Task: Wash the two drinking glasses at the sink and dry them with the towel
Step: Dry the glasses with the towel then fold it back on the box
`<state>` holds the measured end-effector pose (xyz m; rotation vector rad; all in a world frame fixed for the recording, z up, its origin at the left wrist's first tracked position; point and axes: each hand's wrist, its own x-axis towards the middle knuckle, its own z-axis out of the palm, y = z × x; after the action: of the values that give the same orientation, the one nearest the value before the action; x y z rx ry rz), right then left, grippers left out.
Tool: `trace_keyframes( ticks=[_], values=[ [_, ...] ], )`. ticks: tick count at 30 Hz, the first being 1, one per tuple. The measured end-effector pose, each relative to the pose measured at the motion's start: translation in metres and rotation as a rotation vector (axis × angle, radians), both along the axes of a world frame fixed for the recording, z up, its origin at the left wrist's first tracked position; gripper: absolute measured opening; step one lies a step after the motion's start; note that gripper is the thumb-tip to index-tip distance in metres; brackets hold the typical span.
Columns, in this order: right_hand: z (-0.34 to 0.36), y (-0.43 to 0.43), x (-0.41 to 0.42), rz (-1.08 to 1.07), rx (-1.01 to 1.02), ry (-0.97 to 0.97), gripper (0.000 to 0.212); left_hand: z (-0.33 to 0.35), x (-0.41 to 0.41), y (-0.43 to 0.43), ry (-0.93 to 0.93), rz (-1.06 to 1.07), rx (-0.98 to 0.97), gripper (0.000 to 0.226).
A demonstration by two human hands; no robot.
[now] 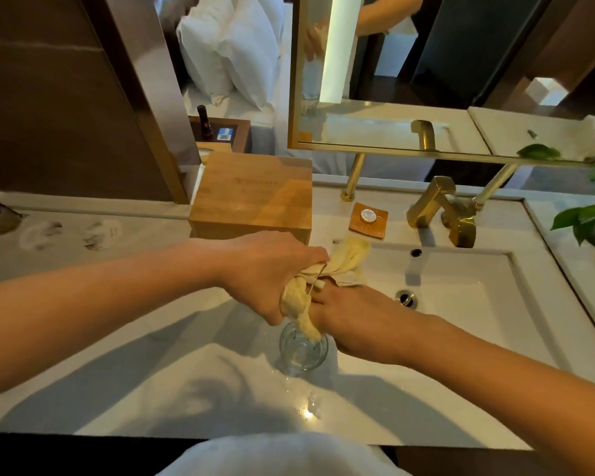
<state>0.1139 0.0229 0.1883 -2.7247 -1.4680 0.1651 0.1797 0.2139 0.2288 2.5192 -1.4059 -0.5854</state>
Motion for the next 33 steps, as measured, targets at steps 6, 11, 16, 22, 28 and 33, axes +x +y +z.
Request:
trace_keyframes(
  ticks=[6,11,16,22,28,33],
  values=[
    [0.019,0.014,0.013,-0.706,0.962,0.977,0.031,0.001,-0.006,-0.001,-0.26,0.143,-0.159,0.064],
    [0.023,0.022,0.002,-0.721,1.709,1.873,0.053,-0.01,-0.012,-0.002,-0.627,0.066,-0.224,0.064],
    [0.016,0.01,0.014,-0.334,0.882,0.574,0.011,-0.001,-0.019,0.0,-0.404,0.157,-0.294,0.069],
    [0.034,-0.011,0.014,0.268,0.184,-0.145,0.027,-0.001,-0.029,-0.009,0.389,0.267,-0.256,0.056],
    [0.055,-0.009,0.012,0.377,0.128,-0.225,0.025,0.002,-0.014,-0.009,0.95,0.21,-0.249,0.047],
    [0.07,-0.004,0.017,0.598,0.048,-0.262,0.013,-0.02,-0.006,-0.008,1.673,-0.165,-0.131,0.038]
  ],
)
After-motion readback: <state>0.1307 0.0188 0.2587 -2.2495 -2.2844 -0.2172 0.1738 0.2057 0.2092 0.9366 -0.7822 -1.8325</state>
